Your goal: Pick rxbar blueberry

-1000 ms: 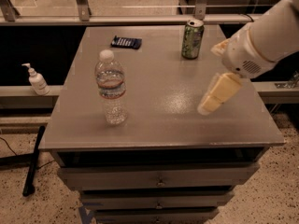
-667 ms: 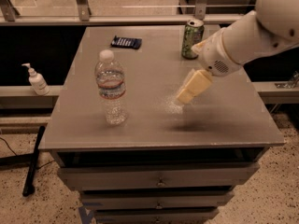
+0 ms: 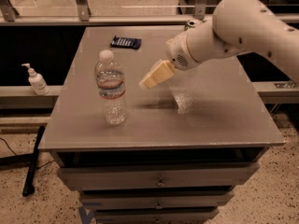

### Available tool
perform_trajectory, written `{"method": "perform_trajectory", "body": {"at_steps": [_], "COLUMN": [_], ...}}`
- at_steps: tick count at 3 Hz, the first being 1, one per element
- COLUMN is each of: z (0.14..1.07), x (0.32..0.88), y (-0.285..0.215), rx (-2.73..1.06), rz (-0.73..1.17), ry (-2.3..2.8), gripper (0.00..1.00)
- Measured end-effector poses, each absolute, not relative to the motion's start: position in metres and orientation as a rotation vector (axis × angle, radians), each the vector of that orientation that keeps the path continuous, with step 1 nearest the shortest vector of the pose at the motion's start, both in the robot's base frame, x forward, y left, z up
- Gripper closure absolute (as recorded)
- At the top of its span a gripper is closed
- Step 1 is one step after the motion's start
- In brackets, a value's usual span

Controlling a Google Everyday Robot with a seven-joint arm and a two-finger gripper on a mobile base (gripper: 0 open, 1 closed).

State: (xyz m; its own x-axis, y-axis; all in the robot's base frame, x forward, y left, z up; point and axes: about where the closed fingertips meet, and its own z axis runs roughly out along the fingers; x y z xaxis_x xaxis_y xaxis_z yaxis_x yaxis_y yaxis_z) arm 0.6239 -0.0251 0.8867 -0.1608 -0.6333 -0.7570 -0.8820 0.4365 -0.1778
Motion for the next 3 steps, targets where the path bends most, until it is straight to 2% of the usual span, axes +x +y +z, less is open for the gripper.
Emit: {"method": "perform_trajectory", "body": {"at_steps": [1,3], "z": [0.887,0.877], "x": [0.649,0.662], "y": [0.010,0.019], "rx": [-1.195,-1.134], "rz": [0.454,0.463], "ry": [1.852,1.829], "gripper": [0.00,0.00]}}
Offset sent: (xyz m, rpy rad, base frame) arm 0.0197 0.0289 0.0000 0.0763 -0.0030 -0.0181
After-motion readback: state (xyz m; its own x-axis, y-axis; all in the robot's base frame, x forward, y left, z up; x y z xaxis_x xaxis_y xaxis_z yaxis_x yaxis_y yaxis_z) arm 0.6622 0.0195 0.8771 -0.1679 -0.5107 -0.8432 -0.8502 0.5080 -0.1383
